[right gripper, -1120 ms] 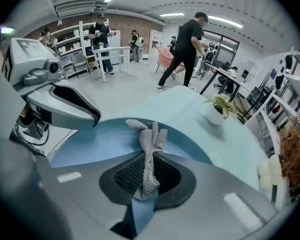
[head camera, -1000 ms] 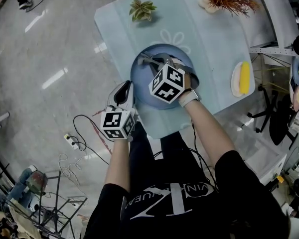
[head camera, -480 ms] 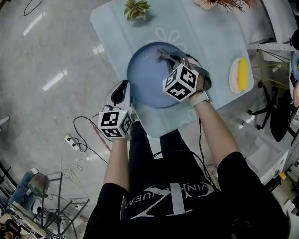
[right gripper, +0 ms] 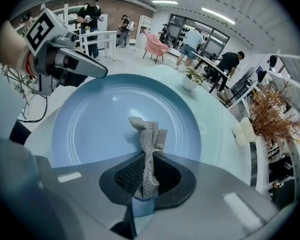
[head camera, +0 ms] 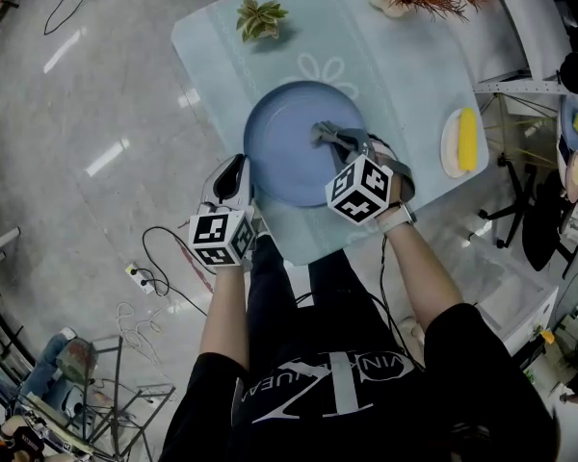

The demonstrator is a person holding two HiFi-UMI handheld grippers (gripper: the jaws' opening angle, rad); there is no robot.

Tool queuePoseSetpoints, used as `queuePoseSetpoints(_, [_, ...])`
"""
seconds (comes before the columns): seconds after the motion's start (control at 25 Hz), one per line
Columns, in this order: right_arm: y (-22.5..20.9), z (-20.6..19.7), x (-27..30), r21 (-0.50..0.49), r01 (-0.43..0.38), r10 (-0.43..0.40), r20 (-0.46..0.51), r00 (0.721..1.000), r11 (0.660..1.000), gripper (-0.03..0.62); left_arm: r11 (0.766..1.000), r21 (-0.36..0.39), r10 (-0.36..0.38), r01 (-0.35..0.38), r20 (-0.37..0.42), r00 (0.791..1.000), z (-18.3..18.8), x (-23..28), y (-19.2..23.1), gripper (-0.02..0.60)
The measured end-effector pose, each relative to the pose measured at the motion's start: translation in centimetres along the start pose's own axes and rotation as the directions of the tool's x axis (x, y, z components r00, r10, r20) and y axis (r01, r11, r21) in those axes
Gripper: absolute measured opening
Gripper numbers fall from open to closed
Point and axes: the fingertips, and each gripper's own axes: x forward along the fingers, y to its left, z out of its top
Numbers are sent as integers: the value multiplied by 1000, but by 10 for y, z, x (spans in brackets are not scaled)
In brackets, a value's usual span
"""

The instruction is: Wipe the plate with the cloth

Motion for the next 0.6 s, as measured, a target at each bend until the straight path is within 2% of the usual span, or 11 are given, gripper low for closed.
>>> queuePoseSetpoints(0.24, [40,2,-12,59,-105,103,32,994,993,43,1000,0,-5,5,-1,1000,0,0,0,0])
queuePoseSetpoints(0.48, [87,21,-17,10,-225,224,59,973,974,43,1000,-1,-10,10,3,1000,-1,1,0,0])
queuePoseSetpoints(0.6, [100,34,-18,-21,-261,262,74,962,965,43,1000,-2,-12,12,4,1000,0,0,-1,0])
